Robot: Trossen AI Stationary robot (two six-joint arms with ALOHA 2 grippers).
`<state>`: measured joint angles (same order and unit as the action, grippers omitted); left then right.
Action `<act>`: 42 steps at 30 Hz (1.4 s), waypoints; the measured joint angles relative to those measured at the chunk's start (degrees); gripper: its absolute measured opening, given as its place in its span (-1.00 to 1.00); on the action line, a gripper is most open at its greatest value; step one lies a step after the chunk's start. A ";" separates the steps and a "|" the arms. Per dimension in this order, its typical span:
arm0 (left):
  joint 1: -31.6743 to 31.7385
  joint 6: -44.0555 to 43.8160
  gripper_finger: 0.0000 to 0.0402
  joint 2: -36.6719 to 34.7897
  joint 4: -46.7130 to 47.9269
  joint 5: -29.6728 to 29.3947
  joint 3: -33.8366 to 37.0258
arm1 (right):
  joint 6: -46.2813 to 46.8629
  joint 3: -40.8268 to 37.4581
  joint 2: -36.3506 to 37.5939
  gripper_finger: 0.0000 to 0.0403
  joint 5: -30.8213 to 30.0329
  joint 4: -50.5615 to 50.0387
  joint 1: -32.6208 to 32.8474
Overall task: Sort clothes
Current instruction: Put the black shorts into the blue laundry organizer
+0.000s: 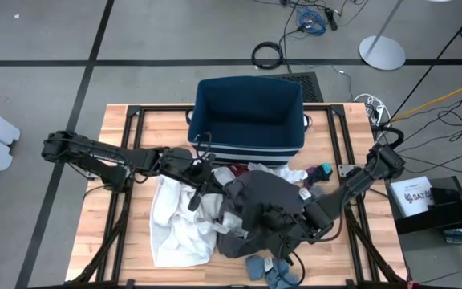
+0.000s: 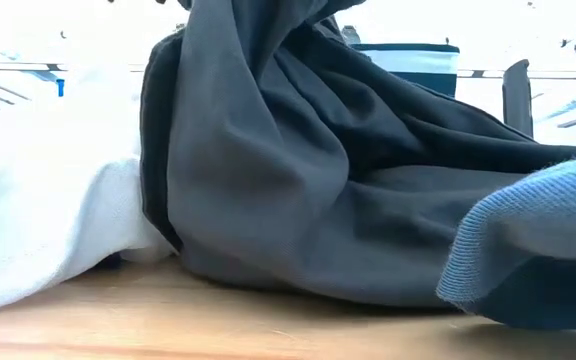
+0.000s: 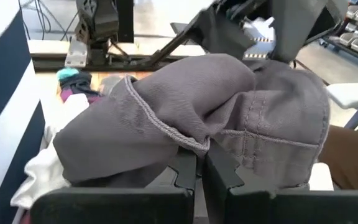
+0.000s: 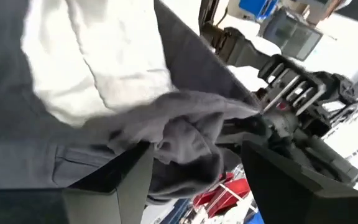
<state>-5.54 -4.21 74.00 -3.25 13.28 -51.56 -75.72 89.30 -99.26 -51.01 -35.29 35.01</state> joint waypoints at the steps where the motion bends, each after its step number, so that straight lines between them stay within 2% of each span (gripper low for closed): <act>1: -0.01 0.00 -0.95 0.00 -0.16 0.00 0.01 | 0.02 0.00 0.00 0.15 0.27 -0.01 0.08; 4: -0.07 0.04 -0.95 0.00 -1.12 0.00 0.01 | -0.07 0.00 0.00 0.15 0.64 -0.16 -0.01; 8: -0.05 0.04 -0.95 0.02 -2.98 0.16 0.01 | -0.05 0.00 0.00 0.15 4.85 0.53 -1.67; 20: -0.04 0.09 -0.94 1.53 -2.64 0.80 0.01 | -2.77 -0.02 0.00 0.15 7.48 4.68 -4.63; 29: -0.20 0.11 -0.92 1.53 -2.88 1.75 0.01 | 4.37 -0.02 0.00 0.11 7.92 4.70 -6.46; 32: -0.20 0.11 -0.92 1.53 -2.86 1.79 0.01 | 6.98 -0.02 0.00 -0.04 7.92 4.70 -6.73; 36: -0.38 0.09 -0.89 1.53 -2.83 1.85 0.01 | 8.92 -0.02 0.00 -0.46 7.87 4.69 -6.79; 39: -0.80 0.99 -0.75 1.53 -2.68 1.84 0.01 | 9.07 -0.02 0.00 -0.84 7.31 4.28 -6.79; 42: -1.43 3.28 -0.52 1.53 -1.58 1.84 0.01 | 9.59 -0.04 0.00 -0.93 4.79 2.99 -6.79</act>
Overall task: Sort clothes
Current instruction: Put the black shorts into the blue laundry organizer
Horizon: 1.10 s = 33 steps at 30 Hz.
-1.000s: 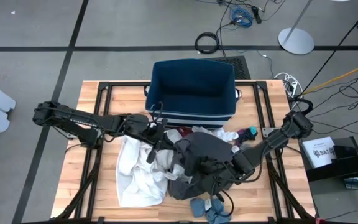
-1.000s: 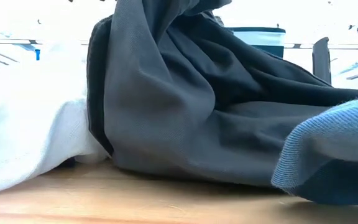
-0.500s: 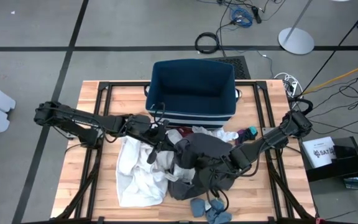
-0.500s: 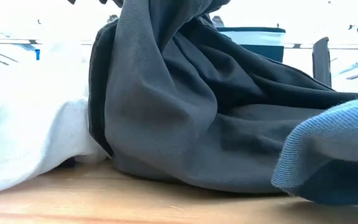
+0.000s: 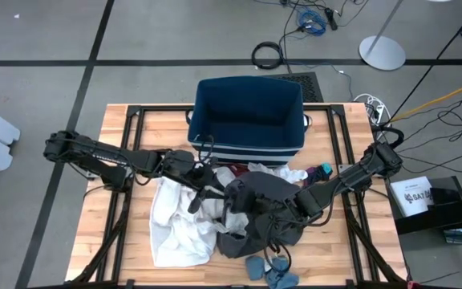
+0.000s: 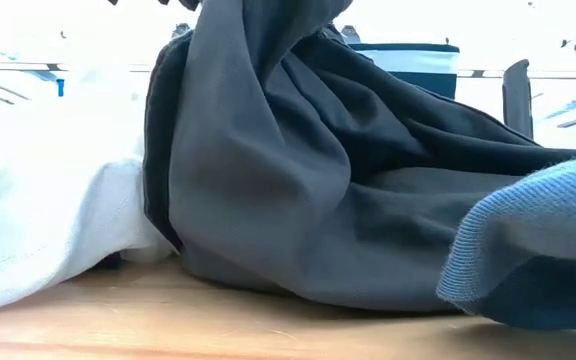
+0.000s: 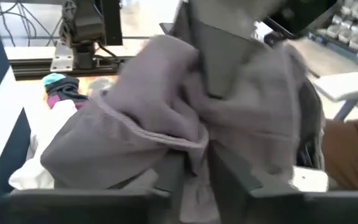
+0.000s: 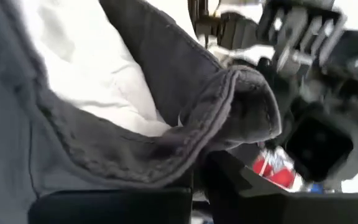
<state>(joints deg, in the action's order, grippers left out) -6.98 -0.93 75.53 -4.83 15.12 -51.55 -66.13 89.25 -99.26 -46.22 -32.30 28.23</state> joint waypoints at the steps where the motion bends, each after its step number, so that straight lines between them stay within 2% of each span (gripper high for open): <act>1: -0.16 0.49 -0.44 -0.26 0.34 -0.29 0.00 | 0.81 0.00 0.00 -0.93 -1.45 -0.54 0.00; 5: -0.31 3.23 -0.20 -2.59 6.03 -4.35 -1.42 | 7.35 -0.07 1.73 -0.97 -3.75 -6.12 -0.15; 9: -0.29 4.87 -0.11 -6.57 12.96 -9.04 -5.13 | 16.53 -0.07 4.85 -0.97 -4.72 -10.85 -0.15; 15: -0.36 4.25 -0.10 -11.07 15.83 -8.12 -5.66 | 33.44 -0.07 9.99 -0.98 -4.91 -17.91 -0.15; 18: -1.02 0.35 -0.10 -11.23 17.60 -6.21 -4.10 | 43.21 -0.07 11.82 -0.99 -4.67 -21.89 -0.15; 22: -3.48 -7.25 -0.10 -9.31 11.75 -5.07 1.83 | 57.00 -0.07 13.58 -0.99 -4.49 -28.02 -0.15; 28: -6.86 -19.74 -0.10 -3.20 -10.37 -5.23 8.02 | 74.11 -0.04 13.81 -1.00 -1.64 -36.76 -1.38; 30: -7.28 -23.37 -0.10 -1.14 -12.92 -5.25 8.11 | 77.61 -0.04 13.70 -1.00 0.31 -38.30 -2.24; 33: -7.53 -27.28 -0.10 0.49 -11.86 -5.23 8.15 | 81.15 -0.04 13.66 -0.99 2.27 -39.99 -3.16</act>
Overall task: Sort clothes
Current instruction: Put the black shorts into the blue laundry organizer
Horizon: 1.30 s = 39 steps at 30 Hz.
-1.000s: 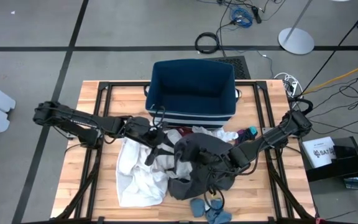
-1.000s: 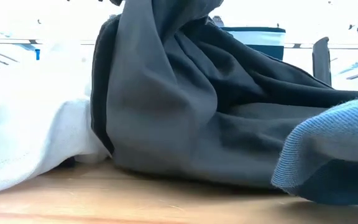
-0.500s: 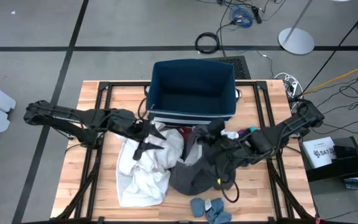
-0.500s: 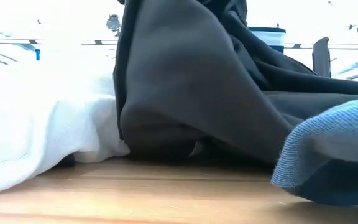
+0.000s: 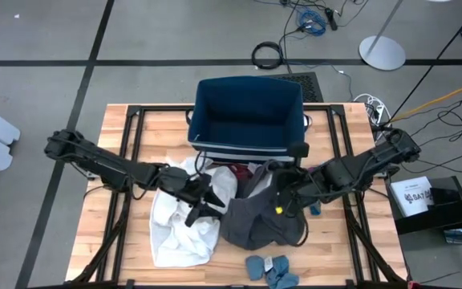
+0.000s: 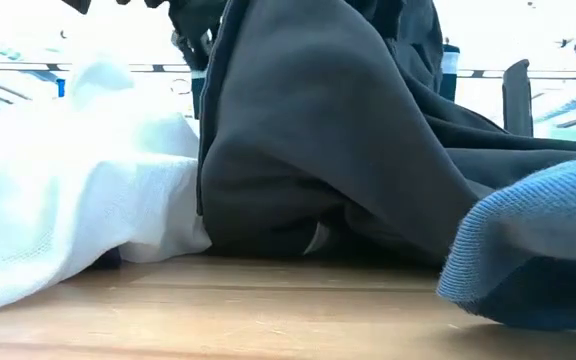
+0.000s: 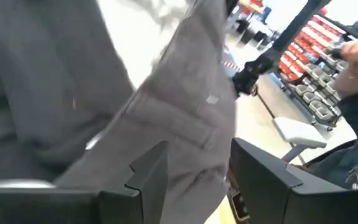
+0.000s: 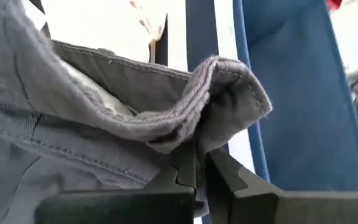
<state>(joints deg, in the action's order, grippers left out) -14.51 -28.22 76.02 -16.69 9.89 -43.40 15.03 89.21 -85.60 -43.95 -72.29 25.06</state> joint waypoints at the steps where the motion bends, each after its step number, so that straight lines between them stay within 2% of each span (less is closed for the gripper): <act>1: -0.20 -0.62 -0.10 0.17 0.70 0.04 0.03 | 0.90 0.02 0.00 -0.99 0.47 -0.54 -0.14; 3: -0.68 -0.10 -0.10 0.23 1.46 0.11 0.03 | 2.87 0.02 -0.01 -0.99 0.89 -1.89 -0.32; 9: -0.92 10.23 -0.10 0.84 6.72 -1.11 0.15 | 9.69 0.04 -0.02 -0.99 3.34 -5.00 -0.31; 15: 2.38 7.49 -0.10 4.97 -1.56 0.87 3.32 | 18.26 0.07 -0.09 -0.99 9.58 -8.18 -0.25; 19: 4.06 5.93 -0.10 7.49 -6.13 4.79 4.58 | 26.79 0.09 -0.09 -0.99 13.30 -13.01 -0.25; 24: 5.53 4.58 -0.10 8.14 -12.32 7.37 6.73 | 35.98 0.09 -0.11 -0.98 19.35 -17.50 -0.23; 32: 7.32 4.74 -0.10 8.17 -13.62 7.44 7.24 | 42.98 0.09 -0.11 -0.98 28.64 -17.71 -0.20; 39: 7.24 7.07 -0.10 11.35 -19.46 10.69 7.19 | 44.59 0.09 -0.11 -0.98 29.32 -17.71 0.19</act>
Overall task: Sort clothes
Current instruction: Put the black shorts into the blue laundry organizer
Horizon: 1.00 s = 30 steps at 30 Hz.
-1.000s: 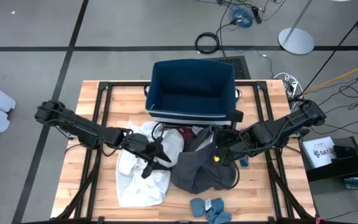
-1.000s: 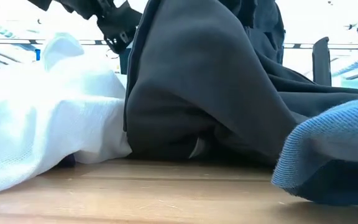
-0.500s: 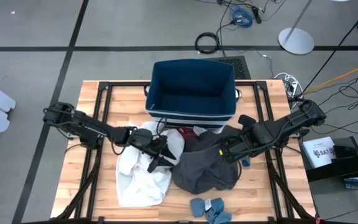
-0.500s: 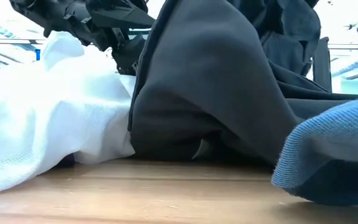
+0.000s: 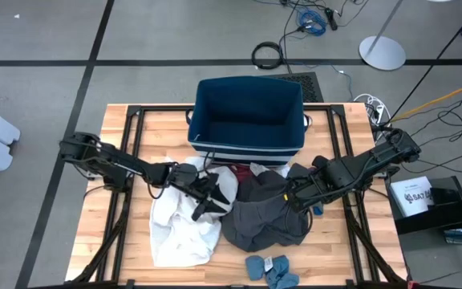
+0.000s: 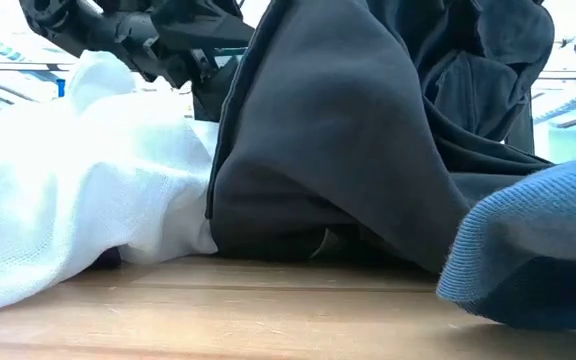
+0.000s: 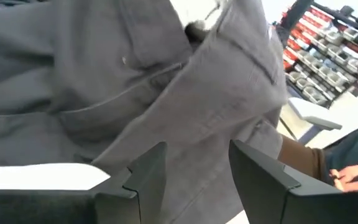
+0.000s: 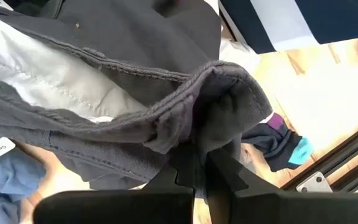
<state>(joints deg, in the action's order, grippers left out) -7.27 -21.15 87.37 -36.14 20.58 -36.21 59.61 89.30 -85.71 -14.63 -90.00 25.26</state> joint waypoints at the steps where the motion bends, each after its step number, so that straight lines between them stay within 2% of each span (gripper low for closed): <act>1: -0.06 1.81 -0.10 0.90 -0.97 0.35 0.00 | 0.00 0.00 0.00 -0.98 0.02 -0.02 0.00; 3: -0.49 8.31 -0.10 2.13 -2.16 -0.44 0.00 | 0.00 0.00 0.00 -0.98 0.02 -0.01 -0.03; 8: -2.32 29.15 -0.10 2.49 -2.13 -11.48 0.00 | 0.20 0.00 0.00 -0.98 1.23 -0.02 -0.04; 10: -2.65 33.05 -0.10 2.05 -2.29 -15.09 0.00 | 0.28 0.00 0.00 -0.98 1.49 -0.02 -0.04; 13: -2.62 35.89 -0.10 1.93 -2.54 -17.17 -0.13 | 0.78 0.00 0.00 -0.98 1.63 -0.02 -0.04; 18: -2.62 44.45 -0.10 1.93 -2.30 -15.45 -0.48 | 0.92 0.00 -0.02 -0.98 1.64 -0.02 -0.04; 23: -1.41 45.82 -0.10 3.06 4.34 -6.09 -5.07 | 1.25 0.00 -0.02 -0.98 2.48 0.00 -0.04; 30: -1.33 46.19 -0.10 5.58 11.41 -1.80 -10.86 | 1.29 0.00 -0.02 -0.98 3.06 0.57 -0.02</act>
<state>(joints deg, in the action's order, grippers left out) -8.60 25.04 92.95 -24.73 18.77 -47.07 60.90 89.30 -85.73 -11.57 -89.43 25.23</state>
